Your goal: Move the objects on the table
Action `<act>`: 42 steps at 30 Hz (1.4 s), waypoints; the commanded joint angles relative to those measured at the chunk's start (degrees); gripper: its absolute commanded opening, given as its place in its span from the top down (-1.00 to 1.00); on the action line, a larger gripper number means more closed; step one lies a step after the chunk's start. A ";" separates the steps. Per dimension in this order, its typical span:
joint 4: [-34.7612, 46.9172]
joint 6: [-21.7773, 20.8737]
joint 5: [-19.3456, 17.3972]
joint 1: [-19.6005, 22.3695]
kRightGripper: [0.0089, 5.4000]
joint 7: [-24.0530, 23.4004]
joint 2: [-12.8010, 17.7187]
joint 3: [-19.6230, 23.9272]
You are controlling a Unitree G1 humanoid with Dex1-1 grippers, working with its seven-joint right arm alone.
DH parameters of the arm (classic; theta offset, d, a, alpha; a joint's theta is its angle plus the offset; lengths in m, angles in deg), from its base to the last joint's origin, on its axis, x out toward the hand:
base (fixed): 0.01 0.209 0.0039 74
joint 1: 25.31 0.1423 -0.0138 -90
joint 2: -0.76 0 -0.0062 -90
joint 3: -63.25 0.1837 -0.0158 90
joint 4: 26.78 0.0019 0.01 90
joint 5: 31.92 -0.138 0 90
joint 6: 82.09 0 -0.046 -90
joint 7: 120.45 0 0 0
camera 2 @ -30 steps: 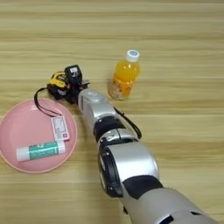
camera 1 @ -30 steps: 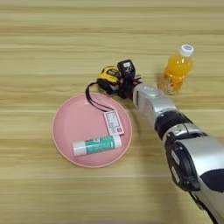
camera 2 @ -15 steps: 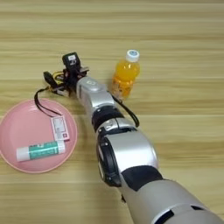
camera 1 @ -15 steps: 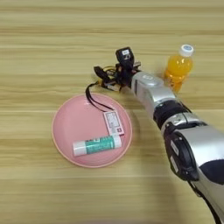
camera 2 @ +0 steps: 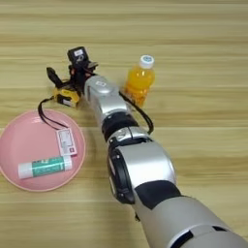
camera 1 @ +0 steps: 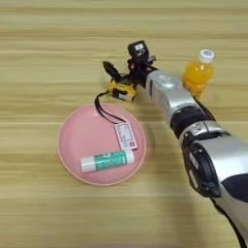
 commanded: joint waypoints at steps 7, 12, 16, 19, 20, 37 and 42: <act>15.69 -4.90 -0.74 0.21 -0.99 6.84 1.19 -2.47; 27.24 -2.37 -2.30 -3.46 -0.99 11.42 2.69 -3.17; 38.43 1.06 -3.49 -6.92 -0.99 14.55 4.61 -3.82; 45.50 4.04 -4.39 -8.96 -0.99 16.72 6.51 -3.96; 47.28 4.86 -4.58 -9.43 -0.99 17.30 7.15 -3.96; 68.15 12.35 -10.57 -12.58 -0.99 27.18 28.31 5.28; 58.03 8.31 -11.54 -12.21 -0.99 31.92 36.33 10.05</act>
